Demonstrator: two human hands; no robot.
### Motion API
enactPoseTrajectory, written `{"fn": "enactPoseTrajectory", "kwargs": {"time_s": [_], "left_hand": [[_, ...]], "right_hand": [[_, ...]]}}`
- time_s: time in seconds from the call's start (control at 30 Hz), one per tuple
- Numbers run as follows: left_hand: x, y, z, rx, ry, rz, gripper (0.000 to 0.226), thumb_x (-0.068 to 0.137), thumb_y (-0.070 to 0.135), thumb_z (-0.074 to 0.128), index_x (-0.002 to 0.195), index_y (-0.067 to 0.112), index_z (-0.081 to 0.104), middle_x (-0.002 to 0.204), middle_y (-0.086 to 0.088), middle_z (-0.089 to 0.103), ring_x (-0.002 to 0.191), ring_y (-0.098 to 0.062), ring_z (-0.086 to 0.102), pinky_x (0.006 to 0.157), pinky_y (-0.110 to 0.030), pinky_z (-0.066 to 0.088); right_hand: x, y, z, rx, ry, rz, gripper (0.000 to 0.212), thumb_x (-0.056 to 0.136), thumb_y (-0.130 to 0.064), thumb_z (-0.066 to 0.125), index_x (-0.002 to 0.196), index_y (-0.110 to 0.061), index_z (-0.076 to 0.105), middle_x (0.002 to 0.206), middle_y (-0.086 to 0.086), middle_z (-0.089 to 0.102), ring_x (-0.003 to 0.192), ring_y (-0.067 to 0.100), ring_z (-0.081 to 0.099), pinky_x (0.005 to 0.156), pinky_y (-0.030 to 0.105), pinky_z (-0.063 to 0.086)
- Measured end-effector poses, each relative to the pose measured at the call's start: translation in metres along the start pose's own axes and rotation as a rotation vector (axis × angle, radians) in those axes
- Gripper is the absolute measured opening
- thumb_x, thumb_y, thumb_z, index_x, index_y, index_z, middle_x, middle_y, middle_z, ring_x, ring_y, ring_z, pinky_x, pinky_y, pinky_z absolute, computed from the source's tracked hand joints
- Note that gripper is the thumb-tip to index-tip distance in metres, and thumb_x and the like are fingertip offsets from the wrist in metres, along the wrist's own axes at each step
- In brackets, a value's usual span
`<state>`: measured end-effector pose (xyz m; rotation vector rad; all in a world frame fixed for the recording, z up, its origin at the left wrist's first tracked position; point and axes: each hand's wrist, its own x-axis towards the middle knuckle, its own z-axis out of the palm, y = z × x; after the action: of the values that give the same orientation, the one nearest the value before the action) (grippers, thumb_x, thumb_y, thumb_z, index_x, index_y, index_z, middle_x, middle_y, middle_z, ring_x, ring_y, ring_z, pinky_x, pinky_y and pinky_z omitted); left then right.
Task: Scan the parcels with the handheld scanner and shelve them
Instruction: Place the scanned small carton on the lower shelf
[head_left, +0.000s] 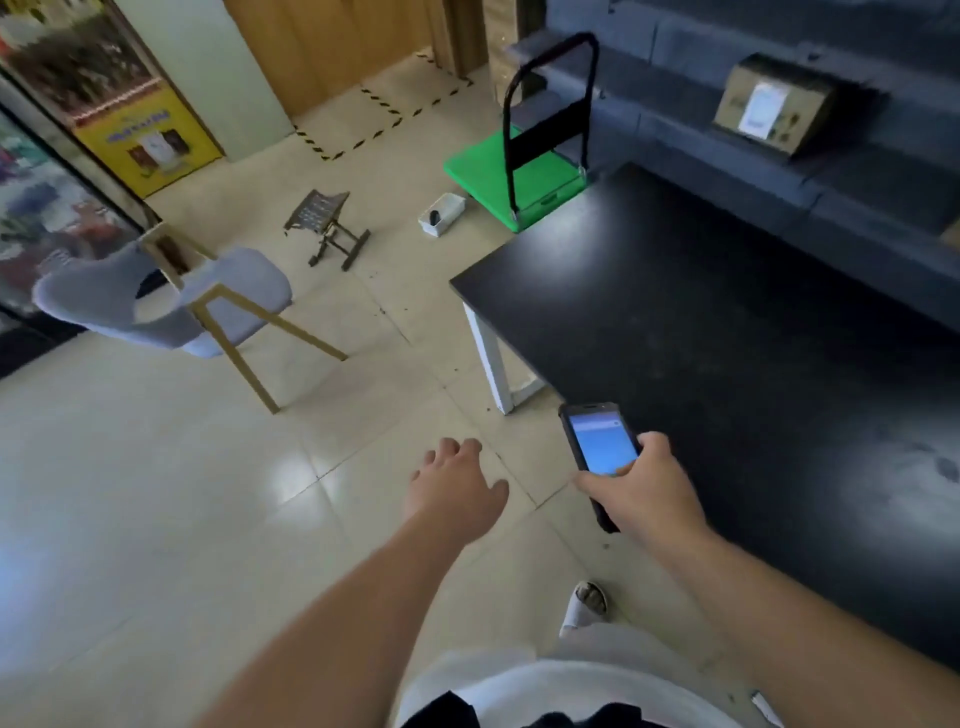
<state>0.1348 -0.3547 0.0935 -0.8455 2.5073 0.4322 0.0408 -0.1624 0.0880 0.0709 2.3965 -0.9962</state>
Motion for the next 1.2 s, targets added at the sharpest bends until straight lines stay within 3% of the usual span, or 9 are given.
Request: {"fn": "enactPoseTrajectory", "kwargs": {"time_s": [0.13, 0.3, 0.47, 0.63, 0.77, 0.9, 1.2], "left_hand": [[0.039, 0.05, -0.01, 0.093, -0.034, 0.111, 0.065, 0.101, 0.054, 0.052, 0.156, 0.023, 0.038, 0.157, -0.005, 0.04, 0.142, -0.03, 0.043, 0.113, -0.046, 0.04], [0.08, 0.104, -0.008, 0.228, -0.115, 0.258, 0.064, 0.101, 0.056, 0.05, 0.155, 0.025, 0.038, 0.157, -0.005, 0.04, 0.142, -0.03, 0.043, 0.113, -0.047, 0.041], [0.124, 0.154, -0.001, 0.372, -0.174, 0.483, 0.062, 0.101, 0.056, 0.051, 0.154, 0.025, 0.038, 0.153, -0.004, 0.043, 0.139, -0.027, 0.045, 0.11, -0.044, 0.043], [0.164, 0.193, 0.002, 0.472, -0.243, 0.659, 0.063, 0.1, 0.056, 0.053, 0.153, 0.025, 0.04, 0.152, -0.003, 0.044, 0.138, -0.028, 0.046, 0.108, -0.045, 0.044], [0.188, 0.216, 0.008, 0.51, -0.284, 0.768, 0.063, 0.101, 0.057, 0.053, 0.154, 0.026, 0.039, 0.153, -0.003, 0.043, 0.137, -0.028, 0.046, 0.108, -0.045, 0.045], [0.204, 0.222, 0.022, 0.52, -0.328, 0.817, 0.063, 0.1, 0.056, 0.053, 0.154, 0.026, 0.039, 0.153, -0.003, 0.043, 0.136, -0.028, 0.046, 0.108, -0.045, 0.046], [0.244, 0.217, 0.058, 0.531, -0.304, 0.839, 0.061, 0.101, 0.053, 0.054, 0.154, 0.025, 0.041, 0.153, -0.004, 0.044, 0.136, -0.028, 0.047, 0.108, -0.047, 0.048]], "right_hand": [[0.029, 0.02, -0.02, 0.067, 0.064, 0.144, 0.077, 0.067, -0.047, 0.085, 0.123, -0.019, 0.042, 0.104, 0.003, 0.062, 0.085, 0.02, 0.064, 0.068, 0.037, 0.056], [0.04, 0.047, -0.042, 0.194, 0.161, 0.319, 0.062, 0.069, -0.043, 0.084, 0.108, -0.023, 0.041, 0.098, 0.002, 0.063, 0.078, 0.018, 0.065, 0.06, 0.034, 0.049], [0.053, 0.063, -0.057, 0.324, 0.308, 0.491, 0.064, 0.071, -0.043, 0.086, 0.113, -0.022, 0.042, 0.098, 0.003, 0.064, 0.078, 0.015, 0.064, 0.058, 0.032, 0.043], [0.063, 0.066, -0.057, 0.436, 0.462, 0.621, 0.066, 0.075, -0.041, 0.087, 0.12, -0.024, 0.042, 0.105, 0.0, 0.062, 0.076, 0.015, 0.067, 0.059, 0.031, 0.047], [0.07, 0.066, -0.045, 0.476, 0.546, 0.701, 0.07, 0.073, -0.042, 0.089, 0.119, -0.027, 0.037, 0.111, 0.001, 0.059, 0.09, 0.019, 0.064, 0.055, 0.028, 0.043], [0.079, 0.072, -0.03, 0.497, 0.578, 0.775, 0.082, 0.074, -0.044, 0.09, 0.134, -0.021, 0.039, 0.114, 0.0, 0.056, 0.097, 0.021, 0.062, 0.056, 0.027, 0.041], [0.119, 0.102, -0.004, 0.537, 0.56, 0.839, 0.087, 0.076, -0.045, 0.089, 0.141, -0.021, 0.037, 0.118, 0.001, 0.056, 0.098, 0.02, 0.059, 0.055, 0.024, 0.036]]}}
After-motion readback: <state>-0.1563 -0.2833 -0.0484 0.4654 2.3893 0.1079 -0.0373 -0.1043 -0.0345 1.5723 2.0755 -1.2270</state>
